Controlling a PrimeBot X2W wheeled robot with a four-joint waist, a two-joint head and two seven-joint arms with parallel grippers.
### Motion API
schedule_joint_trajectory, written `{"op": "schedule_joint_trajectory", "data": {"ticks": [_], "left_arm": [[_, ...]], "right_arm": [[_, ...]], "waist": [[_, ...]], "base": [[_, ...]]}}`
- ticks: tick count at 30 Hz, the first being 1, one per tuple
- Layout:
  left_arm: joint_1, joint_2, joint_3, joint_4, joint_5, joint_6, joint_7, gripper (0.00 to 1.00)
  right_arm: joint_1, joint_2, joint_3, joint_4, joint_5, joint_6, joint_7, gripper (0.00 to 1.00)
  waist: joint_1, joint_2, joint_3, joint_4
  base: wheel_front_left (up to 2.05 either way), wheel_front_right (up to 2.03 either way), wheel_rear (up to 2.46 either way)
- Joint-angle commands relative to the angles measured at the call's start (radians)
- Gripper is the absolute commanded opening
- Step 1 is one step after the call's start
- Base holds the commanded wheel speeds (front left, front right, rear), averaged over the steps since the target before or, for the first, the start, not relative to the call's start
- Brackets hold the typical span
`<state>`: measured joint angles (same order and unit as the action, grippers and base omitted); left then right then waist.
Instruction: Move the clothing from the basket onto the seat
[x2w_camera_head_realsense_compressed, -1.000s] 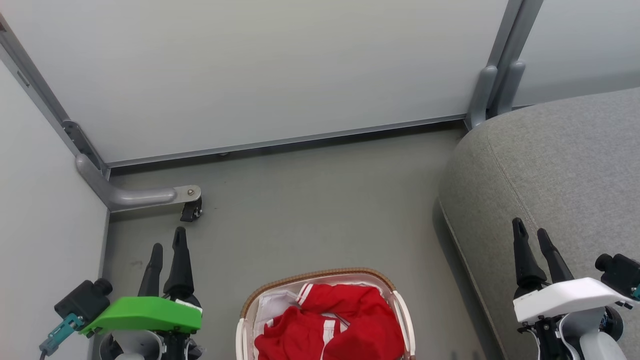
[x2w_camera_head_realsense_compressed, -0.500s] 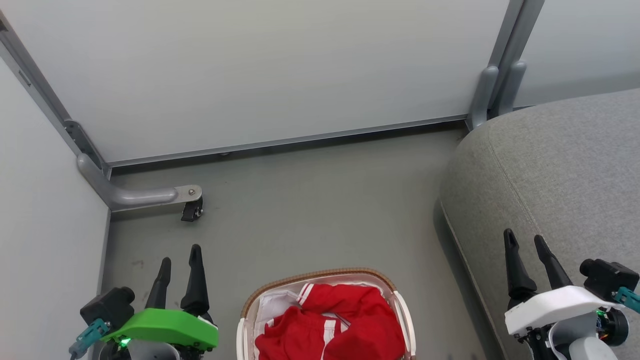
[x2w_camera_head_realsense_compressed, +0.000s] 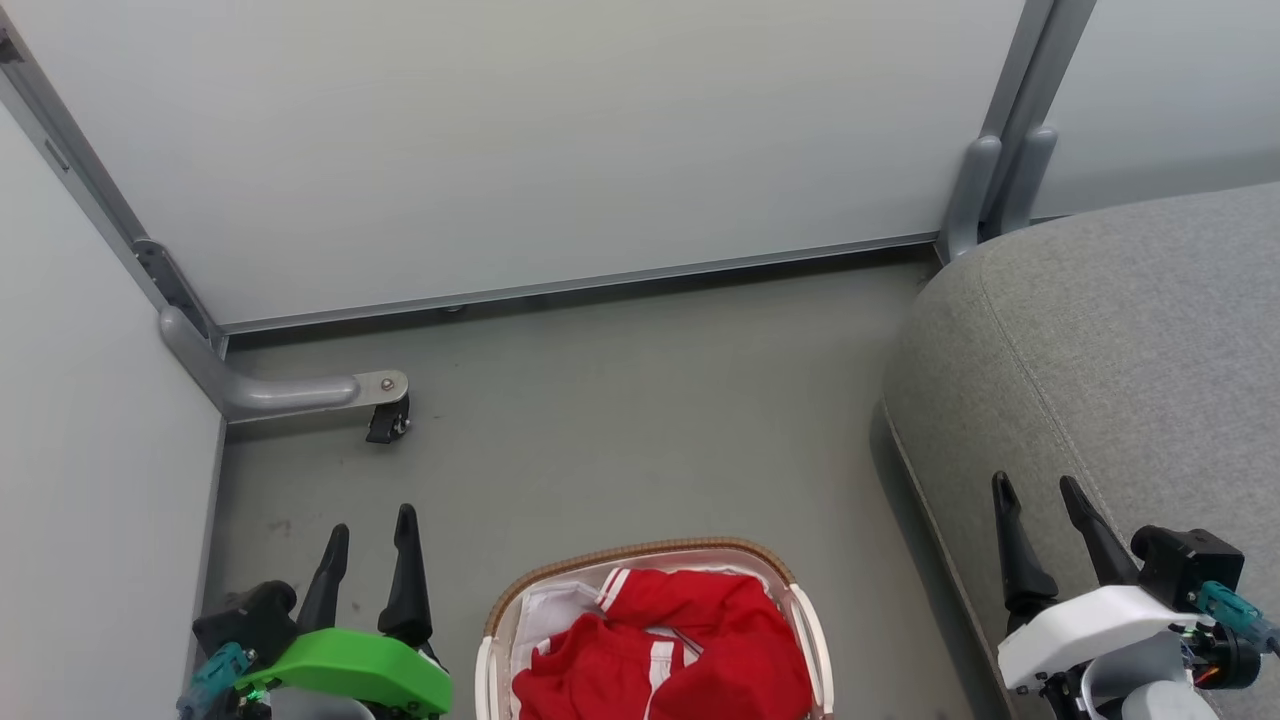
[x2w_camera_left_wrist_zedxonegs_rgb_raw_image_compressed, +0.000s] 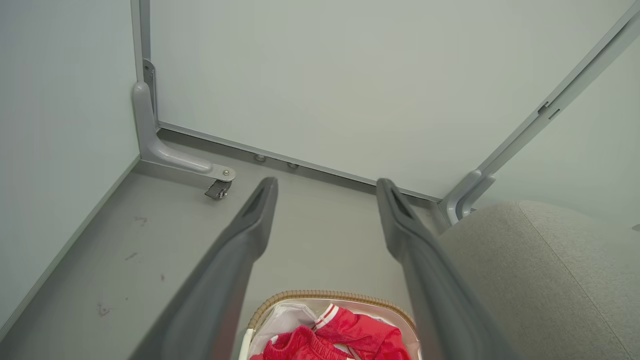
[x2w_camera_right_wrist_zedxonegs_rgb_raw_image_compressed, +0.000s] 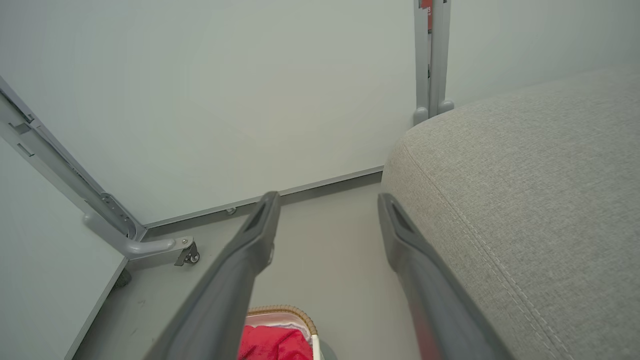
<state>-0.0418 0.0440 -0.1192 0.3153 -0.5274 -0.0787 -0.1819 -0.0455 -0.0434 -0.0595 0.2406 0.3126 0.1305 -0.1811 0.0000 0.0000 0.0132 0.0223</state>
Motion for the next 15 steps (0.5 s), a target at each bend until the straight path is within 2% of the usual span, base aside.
{"op": "schedule_joint_trajectory", "data": {"ticks": [1, 15], "left_arm": [[0.010, 0.007, -0.001, -0.004, 0.029, 0.003, -0.009, 1.00], [0.028, 0.008, -0.008, 0.033, 0.153, -0.007, -0.039, 1.00]], "right_arm": [[0.012, -0.006, -0.001, 0.001, -0.027, 0.000, -0.010, 1.00], [0.020, -0.008, 0.004, 0.015, -0.152, 0.000, -0.040, 1.00]], "waist": [[0.0000, 0.0000, 0.000, 0.001], [0.0000, 0.0000, -0.003, 0.006]], "base": [[0.00, 0.00, 0.00], [0.00, 0.00, 0.00]]}}
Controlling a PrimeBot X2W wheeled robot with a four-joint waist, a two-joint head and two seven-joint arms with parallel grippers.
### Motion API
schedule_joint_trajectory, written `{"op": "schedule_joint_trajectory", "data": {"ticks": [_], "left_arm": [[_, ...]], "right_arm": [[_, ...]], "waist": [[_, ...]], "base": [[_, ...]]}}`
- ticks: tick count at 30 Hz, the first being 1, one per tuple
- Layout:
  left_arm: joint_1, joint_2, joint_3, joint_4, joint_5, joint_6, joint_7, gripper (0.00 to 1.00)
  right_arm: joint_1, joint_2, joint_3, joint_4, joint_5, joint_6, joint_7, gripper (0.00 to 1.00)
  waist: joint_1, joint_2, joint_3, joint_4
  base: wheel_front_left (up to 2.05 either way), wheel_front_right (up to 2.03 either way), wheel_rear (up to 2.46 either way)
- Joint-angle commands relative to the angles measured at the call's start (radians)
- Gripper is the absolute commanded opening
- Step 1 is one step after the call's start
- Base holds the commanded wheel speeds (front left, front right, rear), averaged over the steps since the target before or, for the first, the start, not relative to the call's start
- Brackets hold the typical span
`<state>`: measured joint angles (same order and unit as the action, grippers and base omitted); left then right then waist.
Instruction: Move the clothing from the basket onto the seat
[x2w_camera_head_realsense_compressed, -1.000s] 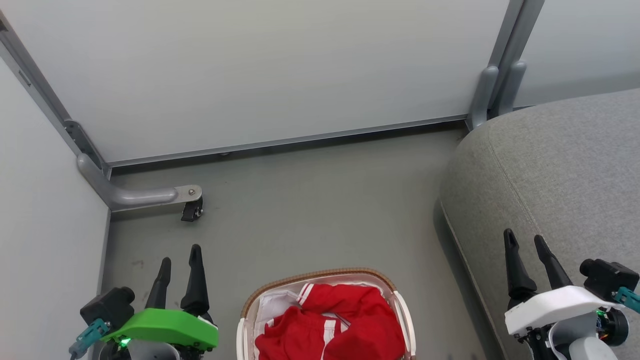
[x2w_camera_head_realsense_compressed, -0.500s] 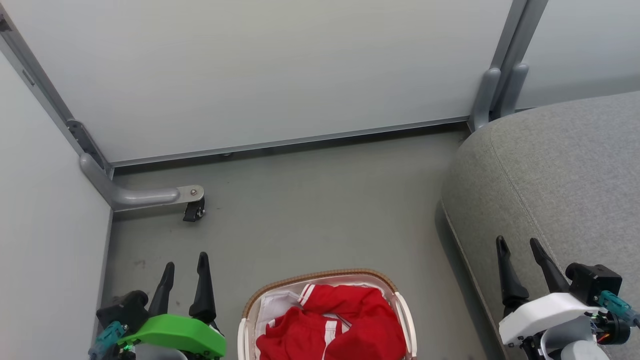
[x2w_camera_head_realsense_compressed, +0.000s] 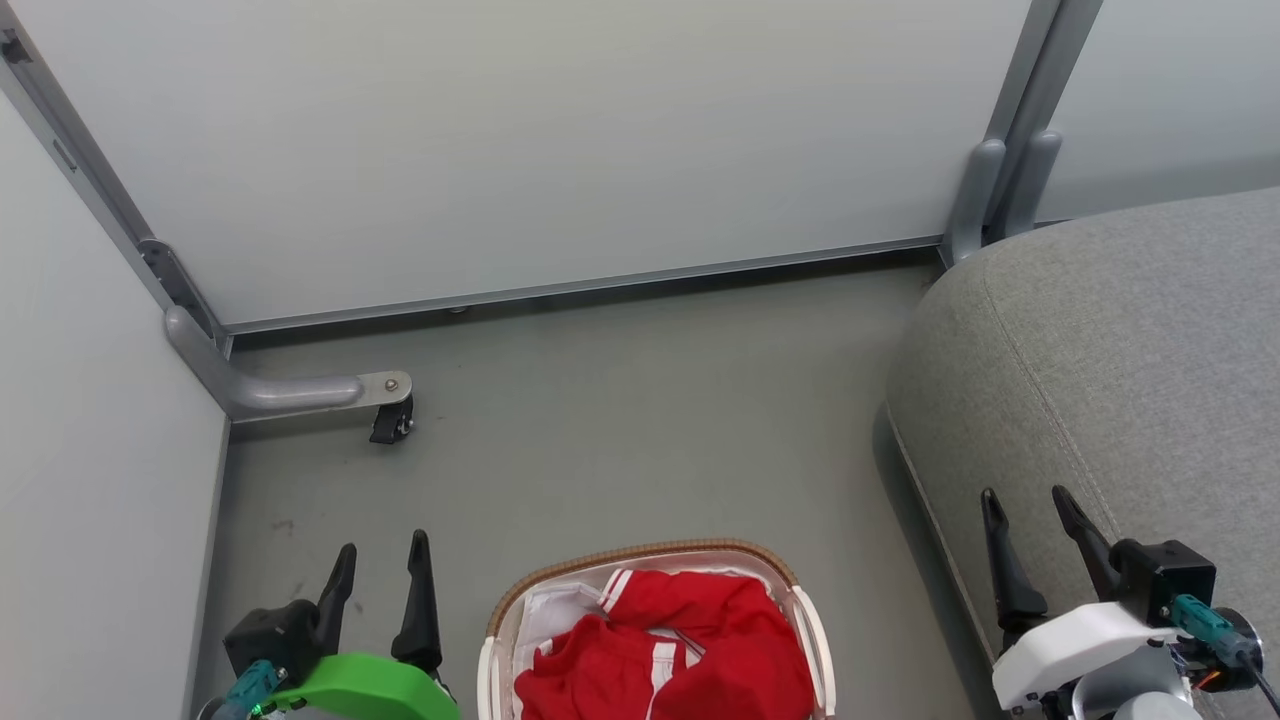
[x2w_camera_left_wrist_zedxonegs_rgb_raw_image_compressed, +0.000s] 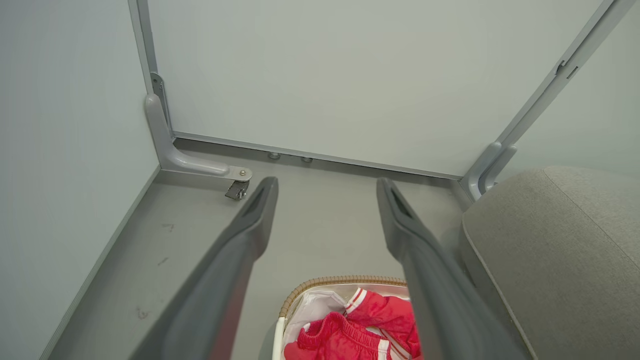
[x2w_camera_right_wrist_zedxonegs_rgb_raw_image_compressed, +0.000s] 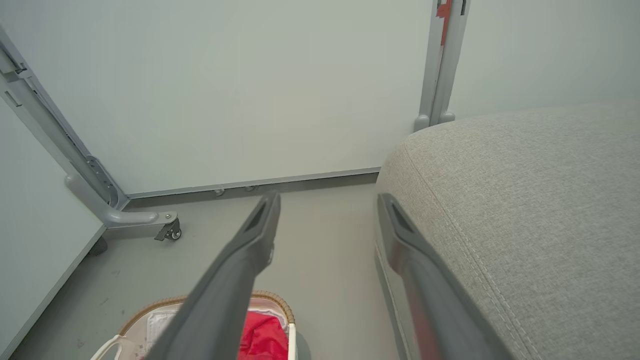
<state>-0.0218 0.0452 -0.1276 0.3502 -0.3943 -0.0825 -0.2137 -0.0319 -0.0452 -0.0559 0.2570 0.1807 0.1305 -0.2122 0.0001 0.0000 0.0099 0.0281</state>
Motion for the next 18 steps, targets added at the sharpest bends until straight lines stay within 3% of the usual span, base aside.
{"op": "schedule_joint_trajectory", "data": {"ticks": [1, 18], "left_arm": [[0.009, 0.007, 0.000, 0.000, 0.025, -0.003, -0.010, 1.00], [0.017, 0.008, -0.014, 0.036, 0.128, 0.002, -0.041, 1.00]], "right_arm": [[0.007, -0.006, 0.001, -0.001, -0.026, 0.000, -0.012, 1.00], [0.012, -0.007, 0.006, 0.011, -0.150, 0.000, -0.043, 1.00]], "waist": [[-0.0001, 0.0000, 0.000, 0.000], [-0.0001, 0.0000, 0.004, 0.005]], "base": [[0.00, 0.00, 0.00], [0.00, 0.00, 0.00]]}}
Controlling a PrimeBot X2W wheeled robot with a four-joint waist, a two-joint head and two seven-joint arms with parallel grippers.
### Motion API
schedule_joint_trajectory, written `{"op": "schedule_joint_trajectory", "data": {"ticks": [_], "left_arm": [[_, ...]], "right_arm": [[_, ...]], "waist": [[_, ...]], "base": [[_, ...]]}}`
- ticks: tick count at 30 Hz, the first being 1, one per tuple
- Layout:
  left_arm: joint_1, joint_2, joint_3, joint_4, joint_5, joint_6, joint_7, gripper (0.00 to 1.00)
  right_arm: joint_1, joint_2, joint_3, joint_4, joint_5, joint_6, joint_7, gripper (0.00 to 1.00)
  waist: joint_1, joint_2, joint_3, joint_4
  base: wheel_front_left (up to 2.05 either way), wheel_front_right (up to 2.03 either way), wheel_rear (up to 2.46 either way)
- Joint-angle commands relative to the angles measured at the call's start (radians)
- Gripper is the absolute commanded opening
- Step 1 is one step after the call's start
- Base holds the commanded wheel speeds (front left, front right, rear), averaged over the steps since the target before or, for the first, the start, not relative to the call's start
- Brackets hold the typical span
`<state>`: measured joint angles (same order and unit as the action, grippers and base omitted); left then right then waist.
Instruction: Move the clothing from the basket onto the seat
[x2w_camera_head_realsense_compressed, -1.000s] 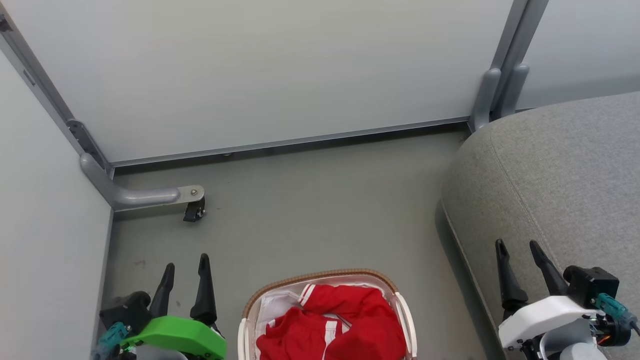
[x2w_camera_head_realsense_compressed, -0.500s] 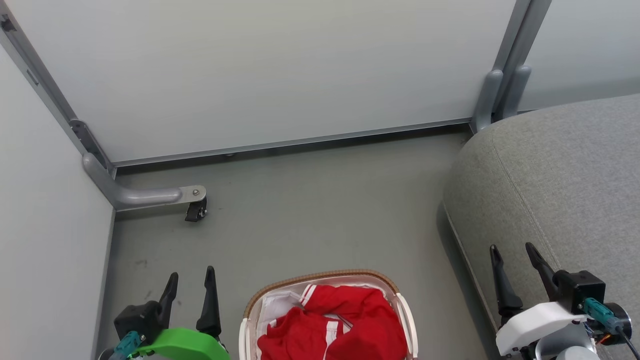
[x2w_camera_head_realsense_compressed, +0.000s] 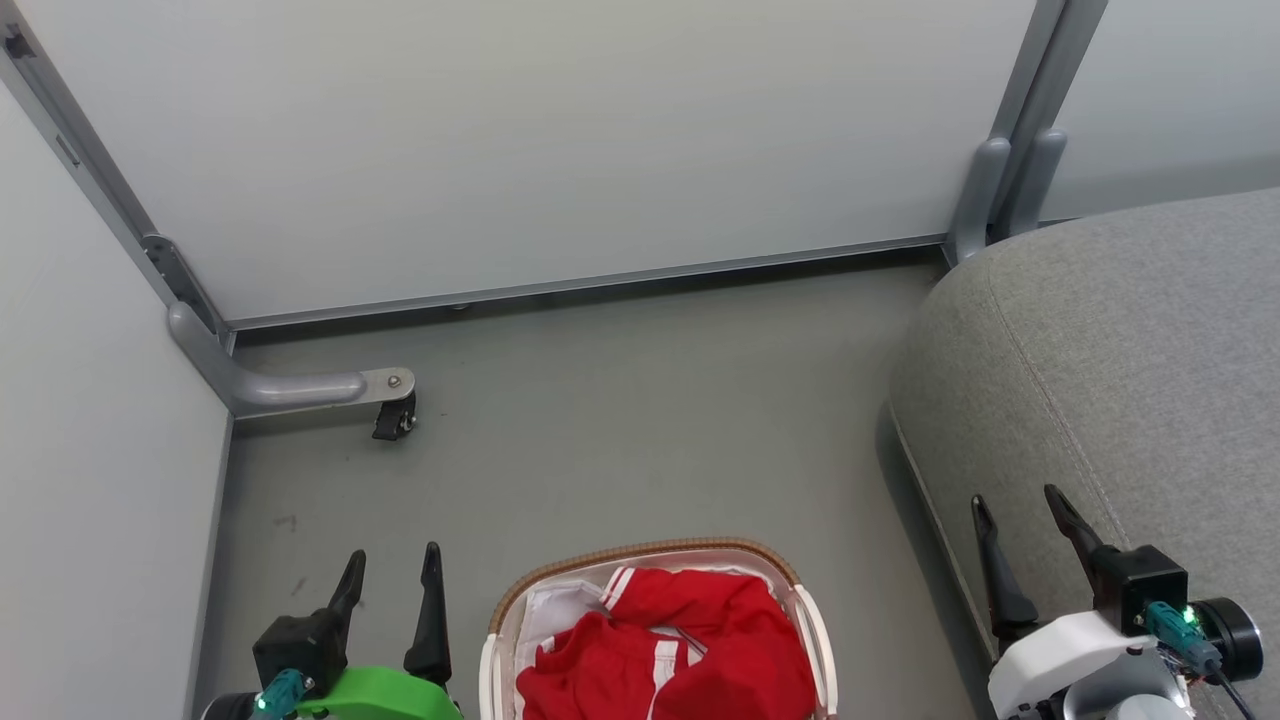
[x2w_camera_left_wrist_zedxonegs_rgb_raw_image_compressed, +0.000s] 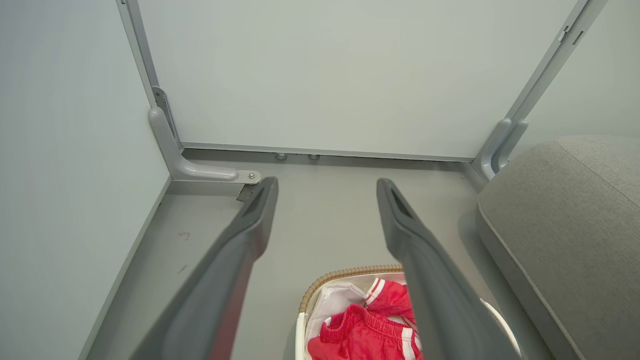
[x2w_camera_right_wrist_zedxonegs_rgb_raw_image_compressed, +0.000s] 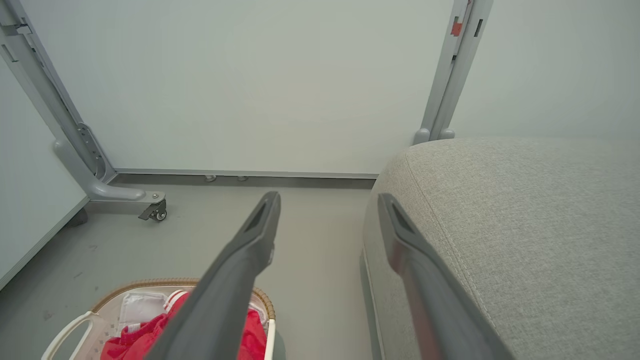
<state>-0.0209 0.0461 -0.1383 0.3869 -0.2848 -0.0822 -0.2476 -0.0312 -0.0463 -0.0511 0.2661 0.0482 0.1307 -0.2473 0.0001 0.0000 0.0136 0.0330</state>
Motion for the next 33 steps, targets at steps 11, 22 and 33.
{"op": "schedule_joint_trajectory", "data": {"ticks": [11, 22, 33], "left_arm": [[0.016, 0.007, -0.011, 0.023, 0.047, 0.004, -0.017, 1.00], [0.009, 0.007, -0.010, 0.036, 0.041, 0.002, -0.017, 1.00], [0.000, 0.007, -0.016, 0.038, 0.049, -0.003, -0.017, 1.00]], "right_arm": [[0.013, -0.007, 0.003, 0.005, -0.066, 0.000, -0.020, 1.00], [0.015, -0.007, 0.009, 0.000, -0.061, 0.000, -0.020, 1.00], [0.005, -0.007, 0.008, -0.012, -0.062, 0.000, -0.020, 1.00]], "waist": [[-0.0001, 0.0000, 0.002, 0.002], [-0.0001, 0.0000, 0.001, 0.002], [-0.0001, 0.0000, 0.014, -0.003]], "base": [[0.00, 0.00, 0.00], [0.00, 0.00, 0.00], [0.00, 0.00, 0.00]]}}
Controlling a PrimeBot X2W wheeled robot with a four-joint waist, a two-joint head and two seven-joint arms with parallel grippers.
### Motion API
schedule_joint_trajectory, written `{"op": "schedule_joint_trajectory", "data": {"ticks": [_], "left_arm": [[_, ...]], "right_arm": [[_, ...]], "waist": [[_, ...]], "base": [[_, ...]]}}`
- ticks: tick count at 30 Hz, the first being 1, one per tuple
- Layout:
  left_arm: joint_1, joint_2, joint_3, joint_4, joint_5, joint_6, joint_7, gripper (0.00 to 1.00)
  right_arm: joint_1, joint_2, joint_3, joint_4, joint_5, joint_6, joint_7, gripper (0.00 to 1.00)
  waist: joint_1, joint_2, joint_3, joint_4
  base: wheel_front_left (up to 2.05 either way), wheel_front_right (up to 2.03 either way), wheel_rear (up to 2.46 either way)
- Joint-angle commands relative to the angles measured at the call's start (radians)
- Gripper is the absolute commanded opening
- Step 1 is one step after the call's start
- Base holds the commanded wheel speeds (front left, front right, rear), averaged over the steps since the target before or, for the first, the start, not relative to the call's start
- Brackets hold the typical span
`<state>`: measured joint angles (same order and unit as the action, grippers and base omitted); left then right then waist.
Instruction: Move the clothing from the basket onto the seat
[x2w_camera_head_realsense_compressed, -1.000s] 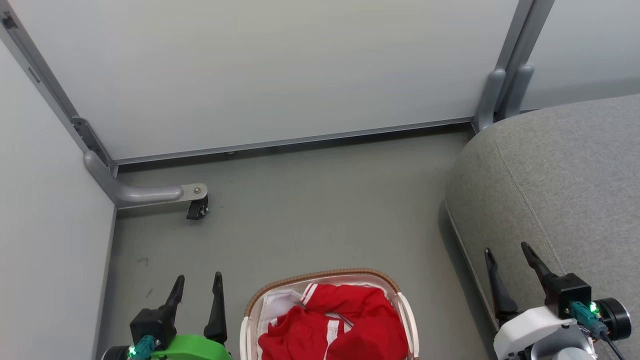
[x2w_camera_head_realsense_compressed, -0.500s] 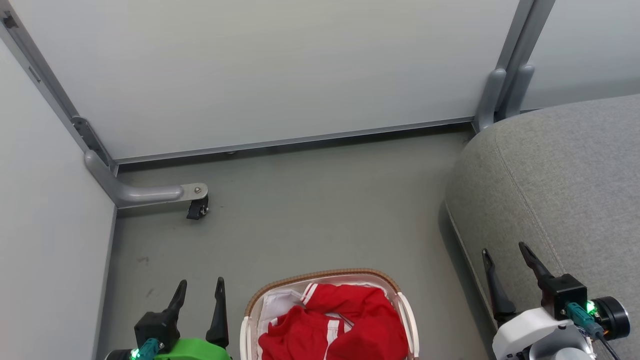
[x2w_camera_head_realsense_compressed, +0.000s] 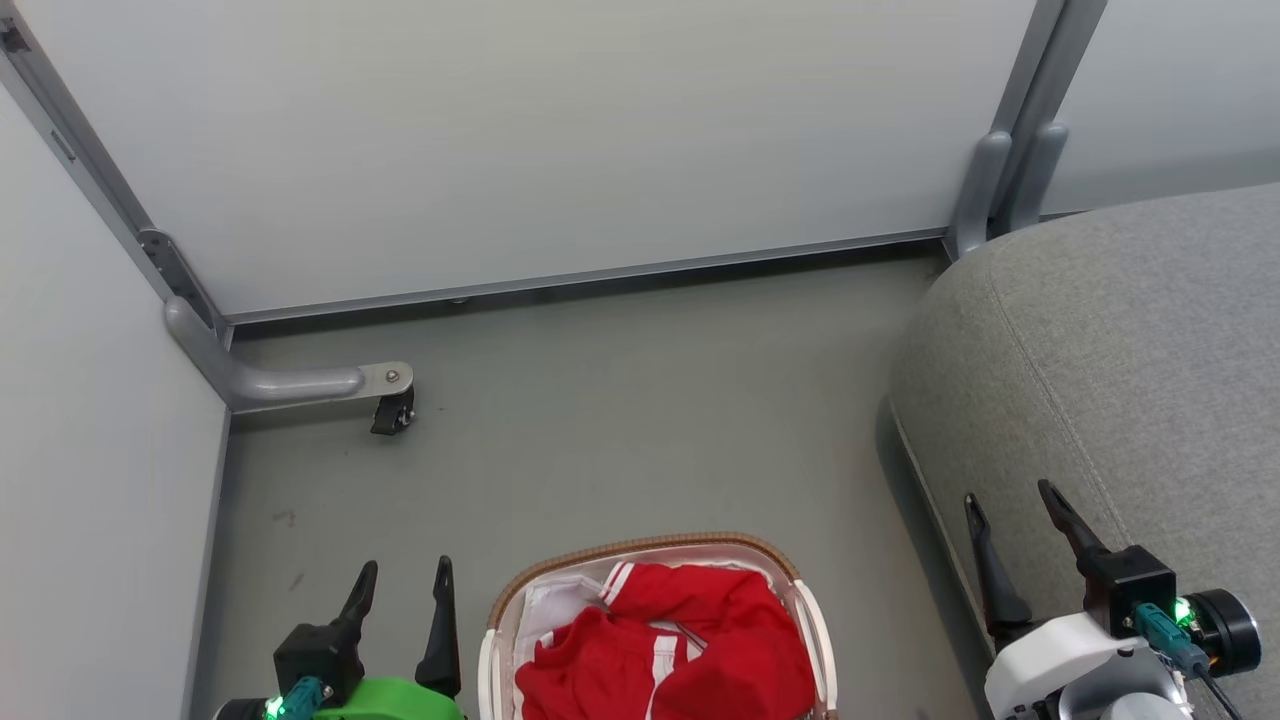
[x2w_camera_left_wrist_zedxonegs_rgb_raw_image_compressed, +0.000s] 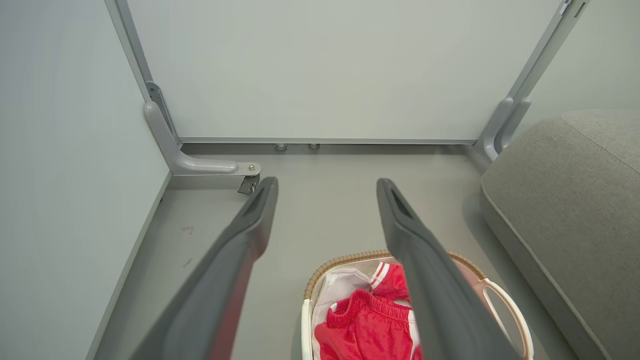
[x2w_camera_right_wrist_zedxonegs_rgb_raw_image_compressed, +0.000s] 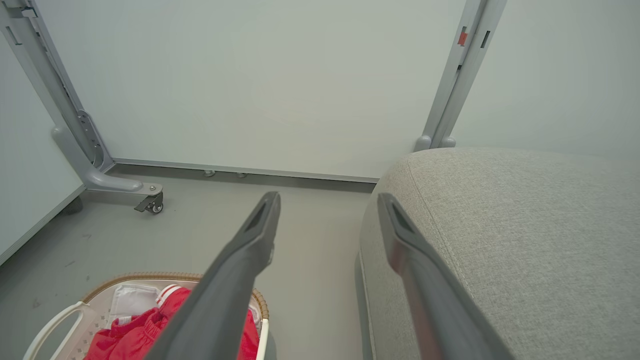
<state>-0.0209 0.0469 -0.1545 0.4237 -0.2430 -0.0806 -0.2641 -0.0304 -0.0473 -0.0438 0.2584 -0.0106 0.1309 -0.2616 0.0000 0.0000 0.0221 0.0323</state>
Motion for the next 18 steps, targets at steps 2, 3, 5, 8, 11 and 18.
{"op": "schedule_joint_trajectory", "data": {"ticks": [2, 3, 5, 8, 11, 18], "left_arm": [[-0.022, 0.006, -0.005, 0.003, 0.015, -0.007, -0.001, 1.00], [-0.035, 0.006, -0.008, 0.004, 0.021, -0.008, -0.001, 1.00], [-0.061, 0.006, -0.019, 0.013, 0.042, -0.014, -0.001, 1.00], [-0.109, 0.006, -0.036, 0.038, 0.063, -0.020, 0.000, 1.00], [-0.174, 0.006, -0.057, 0.083, 0.082, -0.026, 0.000, 1.00], [-0.341, 0.007, -0.142, 0.298, 0.139, -0.042, 0.000, 1.00]], "right_arm": [[-0.011, -0.006, 0.003, -0.011, -0.005, 0.000, -0.005, 1.00], [-0.021, -0.006, 0.003, -0.015, -0.007, 0.000, -0.005, 1.00], [-0.041, -0.006, 0.003, -0.023, -0.009, 0.000, -0.005, 1.00], [-0.075, -0.005, -0.002, -0.035, -0.008, 0.000, -0.005, 1.00], [-0.118, -0.005, -0.003, -0.045, -0.006, 0.000, -0.005, 1.00], [-0.225, -0.005, 0.009, -0.063, 0.014, 0.000, -0.005, 1.00]], "waist": [[0.0000, 0.0000, 0.028, -0.006], [0.0000, 0.0000, 0.041, -0.009], [0.0000, 0.0000, 0.077, -0.017], [0.0000, 0.0000, 0.150, -0.033], [0.0000, 0.0000, 0.226, -0.050], [0.0000, 0.0000, 0.419, -0.102]], "base": [[0.00, 0.00, 0.00], [0.00, 0.00, 0.00], [0.00, 0.00, 0.00], [0.00, 0.00, 0.00], [0.00, 0.00, 0.00], [0.00, 0.00, 0.00]]}}
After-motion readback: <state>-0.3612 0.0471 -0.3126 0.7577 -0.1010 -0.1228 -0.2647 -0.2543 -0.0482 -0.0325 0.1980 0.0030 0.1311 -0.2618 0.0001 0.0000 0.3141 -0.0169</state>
